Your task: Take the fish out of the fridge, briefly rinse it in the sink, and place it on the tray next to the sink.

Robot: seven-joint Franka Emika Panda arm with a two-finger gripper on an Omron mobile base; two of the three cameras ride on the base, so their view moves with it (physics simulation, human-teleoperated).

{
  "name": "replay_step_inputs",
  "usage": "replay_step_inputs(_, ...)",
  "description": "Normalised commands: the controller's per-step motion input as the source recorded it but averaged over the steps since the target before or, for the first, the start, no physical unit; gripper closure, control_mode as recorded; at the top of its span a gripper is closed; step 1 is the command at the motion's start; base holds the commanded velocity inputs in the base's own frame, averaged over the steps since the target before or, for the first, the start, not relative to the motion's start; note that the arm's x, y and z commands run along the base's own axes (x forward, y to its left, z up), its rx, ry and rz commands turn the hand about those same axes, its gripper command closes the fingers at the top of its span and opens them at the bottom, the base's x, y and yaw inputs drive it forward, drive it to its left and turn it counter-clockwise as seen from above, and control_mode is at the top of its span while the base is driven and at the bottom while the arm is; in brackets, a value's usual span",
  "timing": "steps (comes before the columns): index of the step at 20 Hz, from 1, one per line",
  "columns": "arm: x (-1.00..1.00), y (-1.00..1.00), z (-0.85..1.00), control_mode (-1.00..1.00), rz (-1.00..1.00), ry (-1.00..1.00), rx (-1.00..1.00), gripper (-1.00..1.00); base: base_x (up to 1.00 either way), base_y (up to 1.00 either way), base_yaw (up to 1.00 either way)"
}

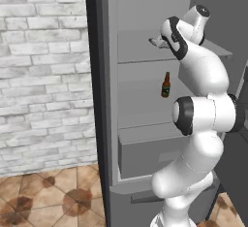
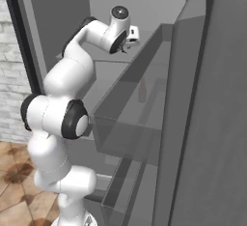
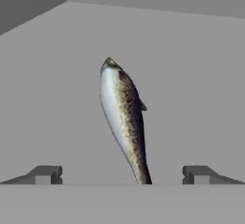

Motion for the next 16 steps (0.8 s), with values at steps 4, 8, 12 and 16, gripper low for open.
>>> replay_step_inputs(4, 0.64, 0.00, -0.13, -1.00, 0.00, 0.00, 0.00, -1.00, 0.00, 0.00, 0.00)
replay_step_inputs(8, 0.45, 0.00, -0.21, -1.00, 0.00, -0.03, 0.00, 1.00, 0.00, 0.00, 0.00)
replay_step_inputs(12, 0.20, 0.00, -0.23, -1.00, 0.00, -0.04, 0.00, 1.00, 0.00, 0.00, 0.00)
replay_step_inputs(16, -0.08, 0.01, -0.10, -1.00, 0.00, -0.01, 0.00, 1.00, 0.00, 0.00, 0.00)
